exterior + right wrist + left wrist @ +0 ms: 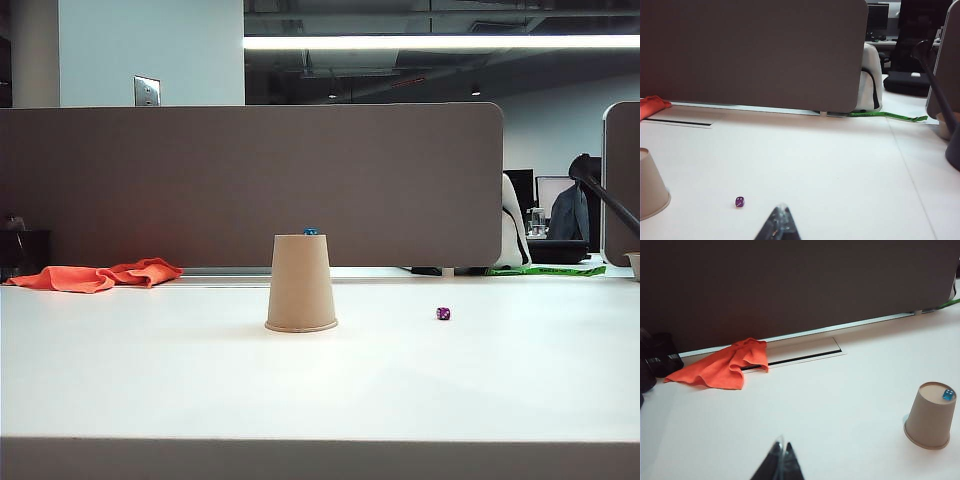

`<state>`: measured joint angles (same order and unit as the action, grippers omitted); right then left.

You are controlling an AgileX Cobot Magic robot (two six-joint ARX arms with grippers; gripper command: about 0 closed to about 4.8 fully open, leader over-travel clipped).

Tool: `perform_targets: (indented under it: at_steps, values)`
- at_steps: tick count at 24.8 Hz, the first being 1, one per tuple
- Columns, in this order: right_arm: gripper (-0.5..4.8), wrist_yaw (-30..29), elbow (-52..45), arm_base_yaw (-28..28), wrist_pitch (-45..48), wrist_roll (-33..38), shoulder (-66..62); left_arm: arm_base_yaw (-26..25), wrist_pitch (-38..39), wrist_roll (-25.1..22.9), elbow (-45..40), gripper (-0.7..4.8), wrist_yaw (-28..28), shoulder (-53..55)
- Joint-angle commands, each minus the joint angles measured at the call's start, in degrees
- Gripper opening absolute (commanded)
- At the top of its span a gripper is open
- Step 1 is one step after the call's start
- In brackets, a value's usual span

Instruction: Throw the dice onto the paper cup, compare its value with the values of the other dice on the table, place the die with the higher value on the paper cup, and take no action if both dice have the same value.

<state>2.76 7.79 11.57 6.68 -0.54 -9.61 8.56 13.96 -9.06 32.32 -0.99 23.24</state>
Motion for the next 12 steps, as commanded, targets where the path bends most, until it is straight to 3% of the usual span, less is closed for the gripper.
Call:
perform_targets:
  at_steps: [1,6,12]
  values:
    - [-0.01,-4.83,0.26,-2.6,0.33,-0.15,1.07,0.02,2.62,-0.28,-0.33,-0.06,-0.28,-2.25]
    - [-0.01,-9.22,0.24,-7.23,-0.68,0.52,1.73,0.02,3.34,5.14,-3.13,-0.06,-0.26,-8.13]
    - [-0.01,-9.29,-0.87,-9.09,-1.2,1.03,1.77,0.02,4.87,5.29,-6.6,-0.06,1.05,-17.7]
